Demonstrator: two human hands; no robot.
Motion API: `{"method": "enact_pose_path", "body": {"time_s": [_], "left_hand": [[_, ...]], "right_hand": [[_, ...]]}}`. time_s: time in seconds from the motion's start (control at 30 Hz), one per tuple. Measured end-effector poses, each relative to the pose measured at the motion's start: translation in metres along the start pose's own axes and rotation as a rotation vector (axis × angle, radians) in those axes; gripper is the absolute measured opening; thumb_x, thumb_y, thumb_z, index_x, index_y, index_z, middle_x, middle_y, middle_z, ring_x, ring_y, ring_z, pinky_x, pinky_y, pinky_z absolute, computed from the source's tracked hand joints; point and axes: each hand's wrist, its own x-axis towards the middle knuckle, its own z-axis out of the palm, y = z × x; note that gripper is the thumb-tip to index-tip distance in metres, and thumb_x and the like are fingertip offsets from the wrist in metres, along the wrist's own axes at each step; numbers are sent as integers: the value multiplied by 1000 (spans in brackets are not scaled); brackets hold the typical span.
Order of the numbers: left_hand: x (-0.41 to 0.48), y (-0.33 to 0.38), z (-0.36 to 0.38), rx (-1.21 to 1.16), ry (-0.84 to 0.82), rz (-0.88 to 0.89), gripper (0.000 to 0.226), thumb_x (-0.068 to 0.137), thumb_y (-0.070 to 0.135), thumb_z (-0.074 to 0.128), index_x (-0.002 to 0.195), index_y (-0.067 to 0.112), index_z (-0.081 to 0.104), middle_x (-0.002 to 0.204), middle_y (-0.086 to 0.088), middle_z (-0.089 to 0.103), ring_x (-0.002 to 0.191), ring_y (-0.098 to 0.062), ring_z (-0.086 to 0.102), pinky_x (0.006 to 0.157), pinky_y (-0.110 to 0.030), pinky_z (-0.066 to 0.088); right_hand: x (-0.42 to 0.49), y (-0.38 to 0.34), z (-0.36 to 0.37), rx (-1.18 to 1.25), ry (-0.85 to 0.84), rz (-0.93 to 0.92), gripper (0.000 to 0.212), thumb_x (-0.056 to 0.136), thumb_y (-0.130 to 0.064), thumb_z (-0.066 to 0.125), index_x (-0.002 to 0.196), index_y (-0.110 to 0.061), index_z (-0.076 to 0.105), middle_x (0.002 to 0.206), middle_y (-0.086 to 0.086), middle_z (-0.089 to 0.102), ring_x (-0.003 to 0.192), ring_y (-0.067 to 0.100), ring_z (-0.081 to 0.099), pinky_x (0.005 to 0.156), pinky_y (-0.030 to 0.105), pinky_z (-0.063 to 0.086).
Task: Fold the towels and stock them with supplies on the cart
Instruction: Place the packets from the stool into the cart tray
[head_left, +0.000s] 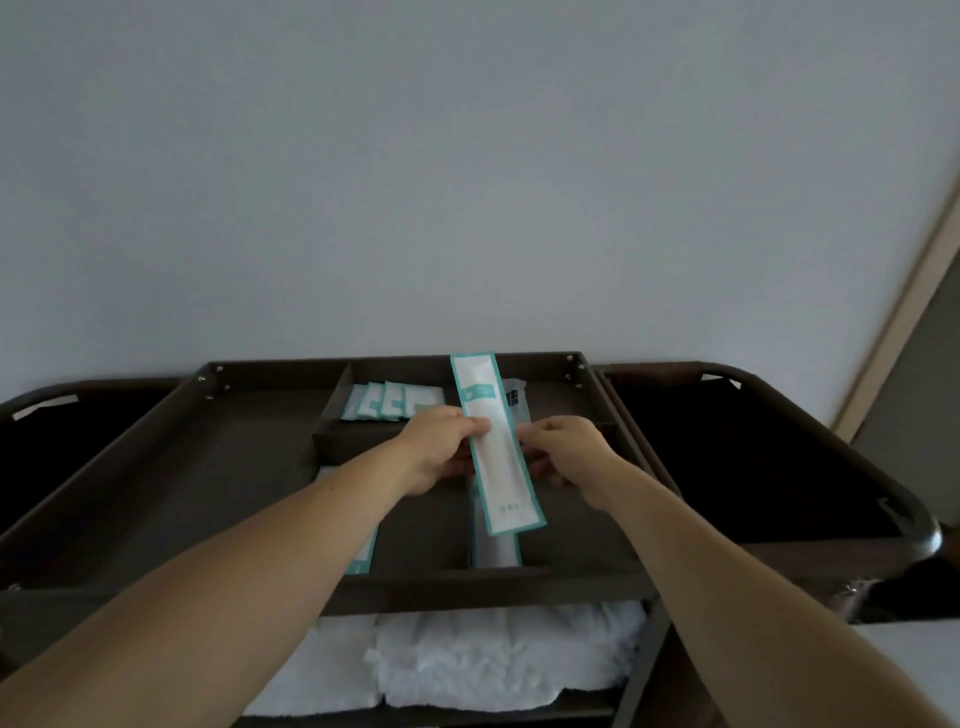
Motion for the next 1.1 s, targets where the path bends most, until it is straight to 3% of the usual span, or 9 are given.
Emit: {"method": "enact_pose_path", "body": {"time_s": [0.1,0.2,0.33,0.43,0.6,0.73,0.9,1.0,1.1], "left_hand": [[2,-6,18,20,-112,-35,10,96,10,60,101,5,67,92,-13,76,80,-24,74,63,-33,58],[2,-11,29,104,-108,-43,9,96,7,59,94,5,68,80,-11,74,68,-23,73,57,-31,55],[4,-7,24,305,106,21,10,88,10,59,82,7,66,80,-10,67,65,-20,67,52,-27,50],[3,3,11,350,241,92,14,87,13,57,76,10,64,77,-6,64,61,-15,63,44,-21,43],[-4,3,-4,390,269,100,15,86,12,57,73,13,65,75,-5,63,60,-13,61,40,-19,37],[-11,-6,-16,398,285,89,11,86,12,58,79,14,66,79,-4,63,63,-13,60,44,-21,37],[-18,-6,-27,413,340,66,12,84,13,60,75,14,67,81,-2,66,68,-13,63,41,-19,40],[-25,-3,-31,433,353,71,12,84,13,60,74,13,67,81,0,67,66,-12,63,40,-17,40],[-34,-3,-36,498,363,90,11,82,13,59,73,14,66,75,-4,63,62,-14,59,47,-23,41]], "right_hand": [[-12,4,-10,-63,-25,-1,25,87,-34,76,98,-13,72,86,-1,76,67,12,67,51,21,45],[-11,17,-13,-26,6,20,23,85,-29,79,96,-11,71,93,2,76,80,15,72,61,24,51],[1,40,-12,-108,103,123,20,81,-28,83,86,-13,69,81,-3,72,67,8,68,50,20,47],[10,57,-4,-159,69,243,23,79,-28,85,84,-13,68,76,-4,70,64,8,66,47,21,43],[26,67,3,-206,28,255,17,77,-28,85,79,-16,74,59,-10,71,58,7,71,50,23,50],[33,76,5,-273,-13,268,18,76,-30,85,80,-18,73,57,-13,70,52,3,68,43,18,45],[41,80,7,-410,-49,269,25,72,-37,87,80,-19,71,70,-7,72,68,9,70,49,21,45],[42,76,11,-614,-71,261,35,68,-50,85,78,-24,64,75,-8,67,71,11,66,53,26,43],[40,75,9,-726,-12,274,46,62,-56,87,80,-23,61,76,-5,66,69,13,64,52,30,40]]}}
